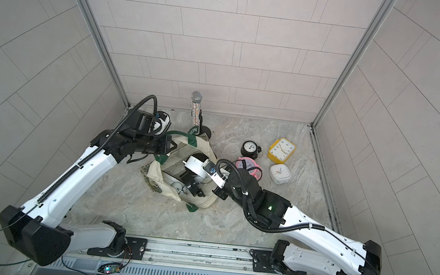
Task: Take the alarm clock out of the canvas bag
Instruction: Pick up the alarm from the canvas bag, then place the alarm at the center of the board.
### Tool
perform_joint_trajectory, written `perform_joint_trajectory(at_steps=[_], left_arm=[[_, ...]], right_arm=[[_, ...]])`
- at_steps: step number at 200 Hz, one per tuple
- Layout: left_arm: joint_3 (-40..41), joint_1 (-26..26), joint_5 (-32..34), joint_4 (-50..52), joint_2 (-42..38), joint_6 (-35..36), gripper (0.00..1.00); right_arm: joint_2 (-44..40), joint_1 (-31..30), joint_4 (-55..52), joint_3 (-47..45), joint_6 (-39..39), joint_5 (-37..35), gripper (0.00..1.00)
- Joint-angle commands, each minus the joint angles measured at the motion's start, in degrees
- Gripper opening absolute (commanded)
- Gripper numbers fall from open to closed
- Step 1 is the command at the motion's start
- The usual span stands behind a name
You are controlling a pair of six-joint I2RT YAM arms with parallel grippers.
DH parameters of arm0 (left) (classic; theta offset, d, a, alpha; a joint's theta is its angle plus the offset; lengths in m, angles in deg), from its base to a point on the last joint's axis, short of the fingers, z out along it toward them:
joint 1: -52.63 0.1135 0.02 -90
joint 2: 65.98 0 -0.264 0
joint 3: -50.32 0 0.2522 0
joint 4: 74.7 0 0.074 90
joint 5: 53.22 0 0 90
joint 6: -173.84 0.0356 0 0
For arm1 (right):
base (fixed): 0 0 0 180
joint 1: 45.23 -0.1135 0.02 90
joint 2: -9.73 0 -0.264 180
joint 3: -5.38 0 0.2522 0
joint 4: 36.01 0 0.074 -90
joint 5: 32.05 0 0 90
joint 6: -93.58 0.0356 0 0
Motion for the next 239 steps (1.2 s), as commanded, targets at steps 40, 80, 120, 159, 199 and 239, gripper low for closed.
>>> perform_joint_trajectory(at_steps=[40,80,120,159,199,239], left_arm=[[-1.7,0.5,-0.5,-1.8,-1.8,0.1,0.00],[-1.7,0.5,-0.6,-1.7,-1.9,0.1,0.00],[-1.4,0.5,-0.6,-1.7,-2.1,0.2,0.00],[-1.2,0.6,-0.7,-1.7,-2.2,0.4,0.00],[-0.8,0.8,-1.2,-1.6,-2.4,0.6,0.00],[-0.6,0.9,-1.2,-1.7,-2.4,0.7,0.00]], right_arm=[[-5.1,5.0,-2.3,6.5,11.6,2.2,0.00],[-7.0,14.2,-5.4,9.3,21.5,9.2,0.00],[-9.2,26.1,-7.6,8.7,32.5,15.7,0.00],[-11.5,40.2,-9.8,5.4,44.4,25.0,0.00],[-13.6,54.2,-9.7,-3.5,56.3,35.8,0.00],[-16.8,59.8,-9.7,-13.7,63.6,37.8,0.00]])
